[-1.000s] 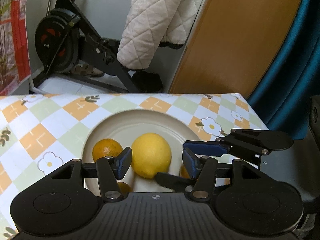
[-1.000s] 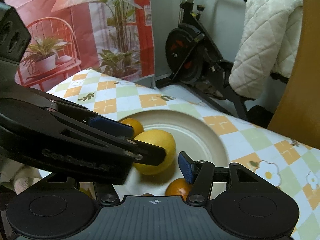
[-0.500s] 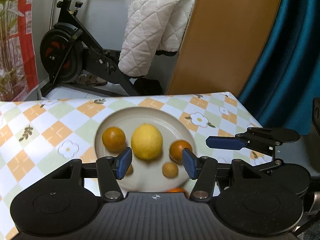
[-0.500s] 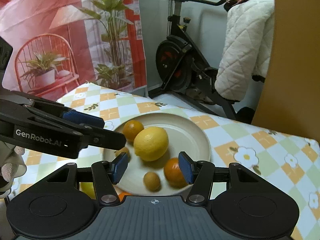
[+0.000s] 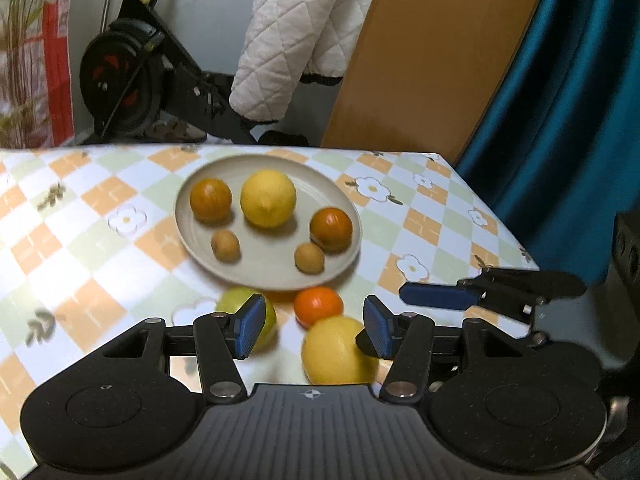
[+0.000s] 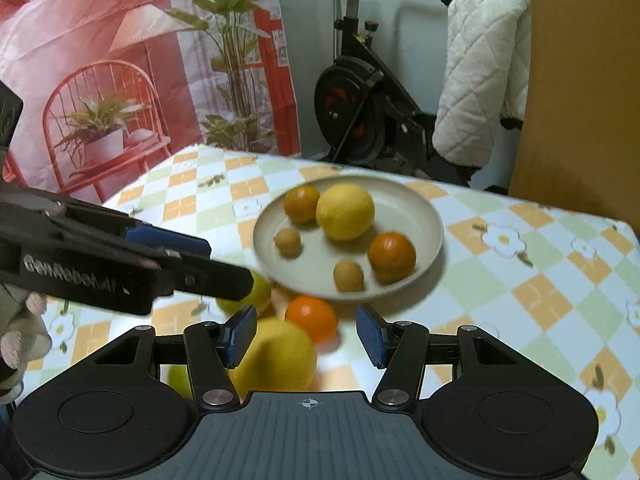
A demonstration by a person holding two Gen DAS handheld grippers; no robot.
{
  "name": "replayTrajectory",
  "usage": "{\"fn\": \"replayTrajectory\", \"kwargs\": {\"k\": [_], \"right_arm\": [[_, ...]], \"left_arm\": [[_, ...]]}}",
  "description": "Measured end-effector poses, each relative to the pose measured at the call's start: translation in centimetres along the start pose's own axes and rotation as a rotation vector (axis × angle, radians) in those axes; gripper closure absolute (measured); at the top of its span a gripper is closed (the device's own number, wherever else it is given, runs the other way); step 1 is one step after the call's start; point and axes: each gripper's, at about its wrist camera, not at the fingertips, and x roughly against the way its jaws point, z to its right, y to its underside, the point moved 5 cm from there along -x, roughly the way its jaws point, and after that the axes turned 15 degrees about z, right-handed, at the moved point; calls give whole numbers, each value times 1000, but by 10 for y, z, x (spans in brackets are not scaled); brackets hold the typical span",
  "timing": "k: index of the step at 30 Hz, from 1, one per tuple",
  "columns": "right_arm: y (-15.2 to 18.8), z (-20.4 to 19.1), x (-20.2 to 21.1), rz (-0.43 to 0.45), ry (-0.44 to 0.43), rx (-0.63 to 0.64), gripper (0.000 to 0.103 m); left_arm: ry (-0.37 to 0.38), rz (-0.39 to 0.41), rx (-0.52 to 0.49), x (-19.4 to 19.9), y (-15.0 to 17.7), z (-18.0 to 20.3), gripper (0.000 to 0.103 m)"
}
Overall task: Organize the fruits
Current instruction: 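Move the left gripper to the second yellow lemon beside the plate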
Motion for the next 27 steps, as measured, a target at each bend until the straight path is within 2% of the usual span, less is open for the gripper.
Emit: {"fn": "replayTrajectory", "kwargs": {"k": [7, 27], "right_arm": [[19, -6, 4, -34, -7, -15, 51], [20, -9, -3, -43, -47, -27, 53]], "left_arm": [[-3, -31, 18, 0, 16, 0, 48], [17, -59, 75, -12, 28, 2, 48]]}}
